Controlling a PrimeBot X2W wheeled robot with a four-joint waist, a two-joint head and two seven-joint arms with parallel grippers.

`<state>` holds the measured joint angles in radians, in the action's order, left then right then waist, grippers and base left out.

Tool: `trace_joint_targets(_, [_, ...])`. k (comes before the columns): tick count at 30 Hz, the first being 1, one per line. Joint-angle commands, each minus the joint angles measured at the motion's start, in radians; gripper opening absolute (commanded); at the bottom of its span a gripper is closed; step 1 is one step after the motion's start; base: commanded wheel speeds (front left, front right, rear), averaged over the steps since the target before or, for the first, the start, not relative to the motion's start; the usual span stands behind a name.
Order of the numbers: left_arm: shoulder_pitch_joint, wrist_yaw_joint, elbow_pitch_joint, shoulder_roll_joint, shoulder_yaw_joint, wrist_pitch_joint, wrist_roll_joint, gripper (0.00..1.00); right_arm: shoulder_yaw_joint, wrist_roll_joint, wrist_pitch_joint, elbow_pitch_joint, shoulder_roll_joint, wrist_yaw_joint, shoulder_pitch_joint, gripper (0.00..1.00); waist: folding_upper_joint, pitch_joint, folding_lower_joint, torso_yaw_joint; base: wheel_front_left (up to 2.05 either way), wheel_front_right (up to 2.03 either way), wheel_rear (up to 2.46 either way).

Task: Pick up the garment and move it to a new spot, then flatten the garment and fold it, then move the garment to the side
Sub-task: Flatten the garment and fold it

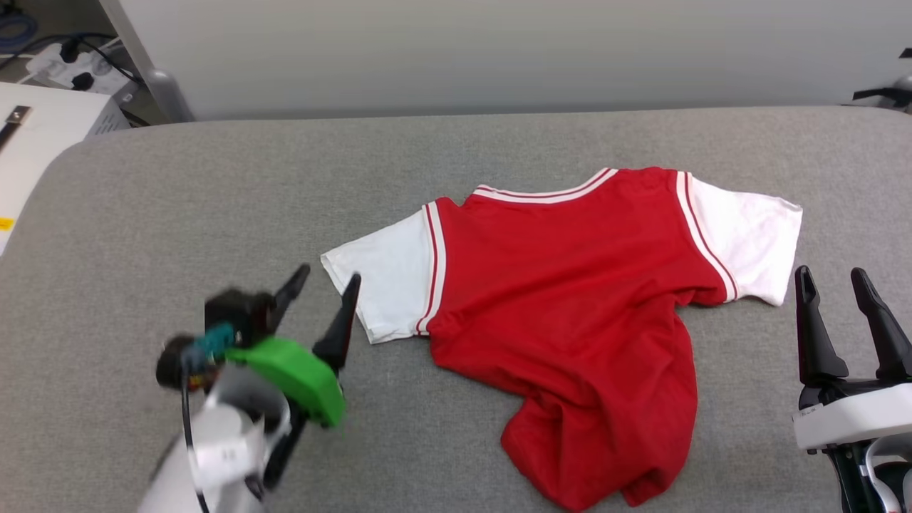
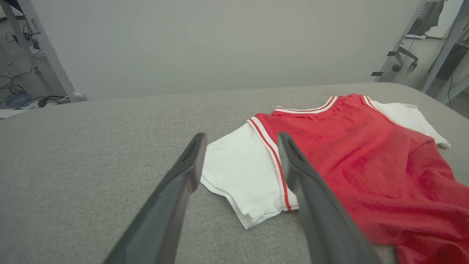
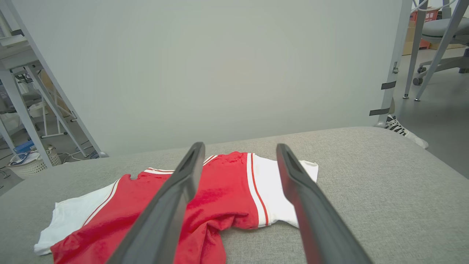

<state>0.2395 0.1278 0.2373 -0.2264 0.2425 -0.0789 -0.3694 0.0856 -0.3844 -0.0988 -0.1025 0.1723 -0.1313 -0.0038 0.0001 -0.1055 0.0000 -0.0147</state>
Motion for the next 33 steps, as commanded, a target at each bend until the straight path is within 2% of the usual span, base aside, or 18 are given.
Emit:
trace_joint_targets(1, [0.065,0.003,-0.006,-0.034,0.019,0.061,-0.026,1.00,0.001,0.011,0.003,-0.012,-0.004,0.001,-0.012,1.00,-0.0001,-0.031,0.0000,-0.018,0.00,0.00,0.00])
trace_joint_targets(9, [0.357,0.003,0.048,-0.208,0.129,0.596,-0.197,1.00,-0.023,0.022,-0.001,-0.030,-0.019,0.001,-0.048,1.00,-0.0001,-0.126,0.0000,-0.073,0.00,0.00,0.00])
trace_joint_targets(13, [0.450,0.003,0.087,-0.254,0.167,0.750,-0.257,1.00,-0.040,0.026,-0.012,-0.026,-0.026,0.001,-0.067,1.00,-0.0001,-0.168,0.0000,-0.104,0.00,0.00,0.00])
trace_joint_targets(16, [0.494,0.003,0.132,-0.275,0.183,0.805,-0.273,1.00,-0.051,0.031,-0.020,-0.022,-0.029,0.001,-0.078,1.00,-0.0001,-0.198,0.0000,-0.124,0.00,0.00,0.00])
trace_joint_targets(17, [0.522,0.003,0.187,-0.293,0.199,0.836,-0.273,1.00,-0.060,0.033,-0.027,-0.015,-0.031,0.001,-0.092,1.00,-0.0001,-0.224,0.0000,-0.144,0.00,0.00,0.00])
trace_joint_targets(27, [0.544,-0.008,0.336,-0.317,0.235,0.793,-0.220,1.00,-0.070,0.033,-0.050,0.007,-0.041,0.001,-0.108,1.00,-0.0001,-0.258,0.0000,-0.177,0.00,0.00,0.00])
trace_joint_targets(31, [0.532,-0.003,0.376,-0.305,0.256,0.829,-0.245,1.00,-0.062,0.036,-0.053,0.006,-0.041,0.001,-0.111,1.00,-0.0001,-0.256,0.0000,-0.178,0.00,0.00,0.00])
trace_joint_targets(32, [0.527,-0.002,0.382,-0.303,0.267,0.847,-0.253,0.76,-0.060,0.038,-0.053,0.006,-0.041,0.001,-0.113,1.00,-0.0001,-0.255,0.0000,-0.177,0.00,0.00,0.00])
trace_joint_targets(33, [0.517,-0.001,0.386,-0.297,0.274,0.872,-0.273,0.00,-0.058,0.040,-0.051,0.005,-0.040,0.001,-0.114,1.00,-0.0001,-0.252,0.0000,-0.176,0.00,0.00,0.00])
